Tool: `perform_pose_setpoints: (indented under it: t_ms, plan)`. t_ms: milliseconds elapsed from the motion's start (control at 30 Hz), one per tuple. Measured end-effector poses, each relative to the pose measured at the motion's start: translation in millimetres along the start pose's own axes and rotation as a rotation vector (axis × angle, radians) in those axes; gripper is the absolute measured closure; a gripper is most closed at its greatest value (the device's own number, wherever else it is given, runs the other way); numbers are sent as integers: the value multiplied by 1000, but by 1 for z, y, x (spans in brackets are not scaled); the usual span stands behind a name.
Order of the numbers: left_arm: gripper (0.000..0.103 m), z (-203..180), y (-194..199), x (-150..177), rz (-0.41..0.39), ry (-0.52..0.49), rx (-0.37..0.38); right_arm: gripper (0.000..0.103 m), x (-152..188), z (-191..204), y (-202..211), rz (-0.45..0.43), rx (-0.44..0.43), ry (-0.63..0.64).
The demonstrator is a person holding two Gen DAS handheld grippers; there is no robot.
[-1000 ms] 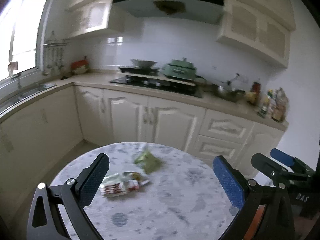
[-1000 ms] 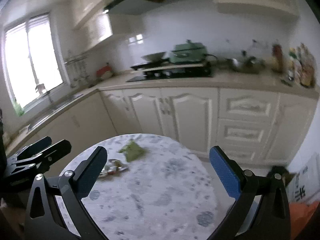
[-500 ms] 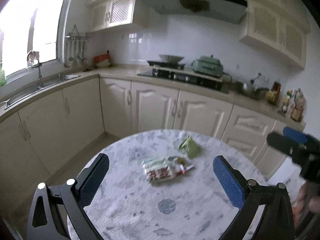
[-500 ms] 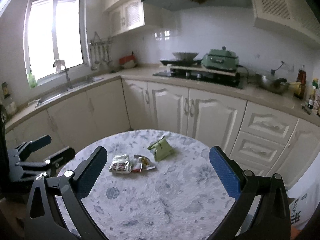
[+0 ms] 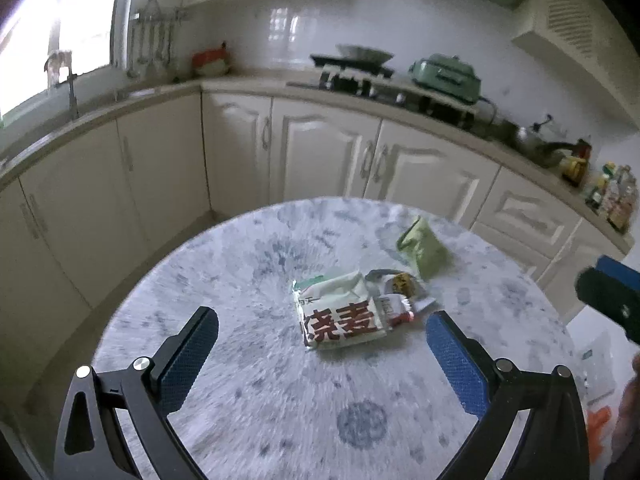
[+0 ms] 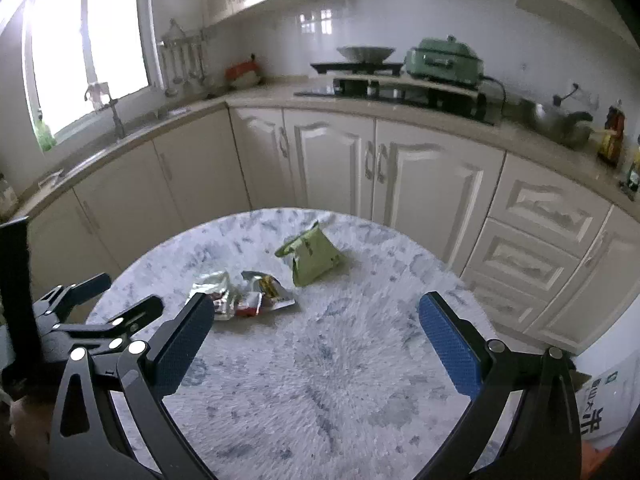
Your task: Collect trash
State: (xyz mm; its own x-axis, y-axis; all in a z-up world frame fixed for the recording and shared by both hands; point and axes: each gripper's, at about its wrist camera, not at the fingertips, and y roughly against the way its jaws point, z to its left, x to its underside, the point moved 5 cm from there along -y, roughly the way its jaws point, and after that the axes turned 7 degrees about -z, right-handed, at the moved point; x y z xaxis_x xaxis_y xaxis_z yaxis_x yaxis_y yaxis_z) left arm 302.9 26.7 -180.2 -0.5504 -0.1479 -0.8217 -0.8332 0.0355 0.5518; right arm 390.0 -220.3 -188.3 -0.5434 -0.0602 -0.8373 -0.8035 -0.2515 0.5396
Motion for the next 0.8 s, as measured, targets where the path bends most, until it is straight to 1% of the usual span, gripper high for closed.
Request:
perform_pose_setpoints:
  t_ms: [100,267,333,367,400,433,467,600,800]
  plan:
    - [1,-3,-36,0,43,17,-12,0,6,-3,-16,32,-5,-6]
    - [1,-8,-84,2,108,19,-47,0,15,-10,-37,81,-11,-20]
    - [8,-10,-99,4,135,14,-49,0,16,-13,-42,92,-13,-25]
    - [19,-10,-105,4,149,17,-41,0,17,-14,-44,96,-15,-25]
    - [23,-10,-111,5,164,31,-14,0,17,-14,-47,102,-16,-26]
    - [27,-9,-111,2,143,32,-15,0,18,-15,-50,107,-19,-27]
    - [32,-7,-114,0,143,40,-5,0,19,-14,-52,112,-21,-29]
    - [33,5,-119,-2,133,67,26,0,24,-9,-63,137,-45,-25]
    - [33,35,-109,2,120,74,-19,0,35,10,-86,183,-83,-9]
